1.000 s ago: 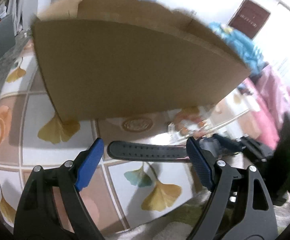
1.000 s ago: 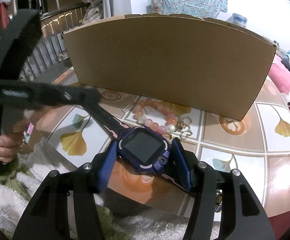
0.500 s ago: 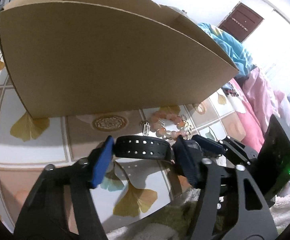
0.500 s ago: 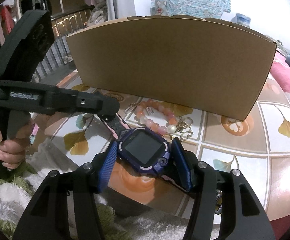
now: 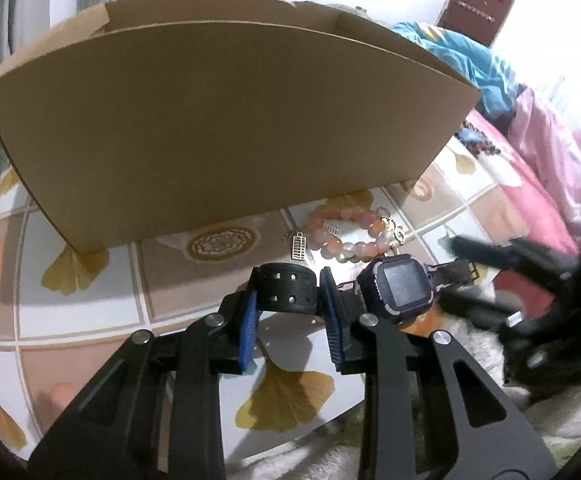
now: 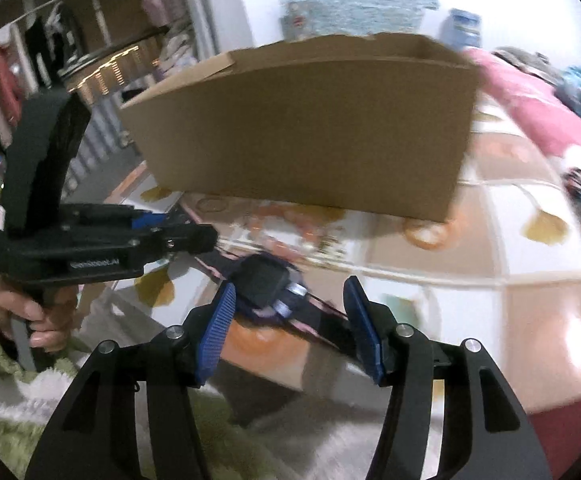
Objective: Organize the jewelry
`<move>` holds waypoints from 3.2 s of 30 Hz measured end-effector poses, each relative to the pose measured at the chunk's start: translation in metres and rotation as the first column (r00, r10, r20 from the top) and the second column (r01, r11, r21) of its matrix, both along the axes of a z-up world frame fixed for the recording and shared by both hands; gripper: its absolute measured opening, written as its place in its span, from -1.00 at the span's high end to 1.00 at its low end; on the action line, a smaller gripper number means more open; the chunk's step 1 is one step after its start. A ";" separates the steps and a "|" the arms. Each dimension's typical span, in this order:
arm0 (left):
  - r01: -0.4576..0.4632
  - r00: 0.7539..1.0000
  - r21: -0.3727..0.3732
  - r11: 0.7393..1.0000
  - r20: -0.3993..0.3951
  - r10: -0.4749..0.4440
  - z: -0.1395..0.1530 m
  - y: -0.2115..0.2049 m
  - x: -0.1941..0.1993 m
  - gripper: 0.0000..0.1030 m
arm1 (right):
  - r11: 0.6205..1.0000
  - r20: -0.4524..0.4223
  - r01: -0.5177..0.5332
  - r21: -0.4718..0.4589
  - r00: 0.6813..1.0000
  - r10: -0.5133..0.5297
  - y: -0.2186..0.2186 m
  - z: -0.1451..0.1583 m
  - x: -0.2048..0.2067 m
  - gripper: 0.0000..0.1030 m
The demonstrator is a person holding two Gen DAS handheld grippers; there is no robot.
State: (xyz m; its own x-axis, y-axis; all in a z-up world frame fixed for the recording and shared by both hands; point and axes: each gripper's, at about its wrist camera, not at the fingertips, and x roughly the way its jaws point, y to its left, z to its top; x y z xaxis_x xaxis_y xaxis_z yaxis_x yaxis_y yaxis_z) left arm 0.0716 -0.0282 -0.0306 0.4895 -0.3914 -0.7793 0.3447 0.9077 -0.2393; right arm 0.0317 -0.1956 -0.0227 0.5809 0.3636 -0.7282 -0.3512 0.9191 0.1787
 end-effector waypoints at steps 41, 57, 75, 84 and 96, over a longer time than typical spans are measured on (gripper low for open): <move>0.034 0.993 -0.147 0.989 0.119 -0.017 0.046 0.023 -0.023 0.63 | 0.921 -0.121 0.153 0.358 0.986 -0.117 -0.048 0.038 0.006 0.88; 0.084 0.996 -0.116 0.990 -0.023 -0.087 0.130 0.036 0.126 0.63 | 0.965 -0.035 -0.048 0.259 0.998 0.059 -0.024 0.136 0.174 0.88; -0.033 0.886 -0.026 0.999 -0.463 0.017 0.033 0.013 0.240 0.15 | 0.967 -0.179 -0.044 -0.252 0.984 -0.002 0.014 0.070 0.308 0.83; -0.044 0.902 -0.034 0.998 -0.431 0.025 0.041 0.024 0.233 0.15 | 0.982 -0.162 0.012 -0.190 0.986 -0.043 -0.010 0.082 0.314 0.81; 0.068 0.992 -0.230 0.971 -0.090 -0.090 0.131 0.057 0.152 -0.09 | 0.998 0.004 0.052 -0.021 0.999 -0.052 -0.039 0.151 0.257 0.46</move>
State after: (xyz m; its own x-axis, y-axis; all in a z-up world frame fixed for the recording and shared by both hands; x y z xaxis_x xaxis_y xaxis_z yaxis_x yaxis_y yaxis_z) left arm 0.2239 0.0289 0.1008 0.3751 -0.5969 -0.7093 0.3775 0.7972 -0.4712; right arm 0.2889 -0.2346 0.1284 0.6009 0.3171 -0.7337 -0.3030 0.9398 0.1580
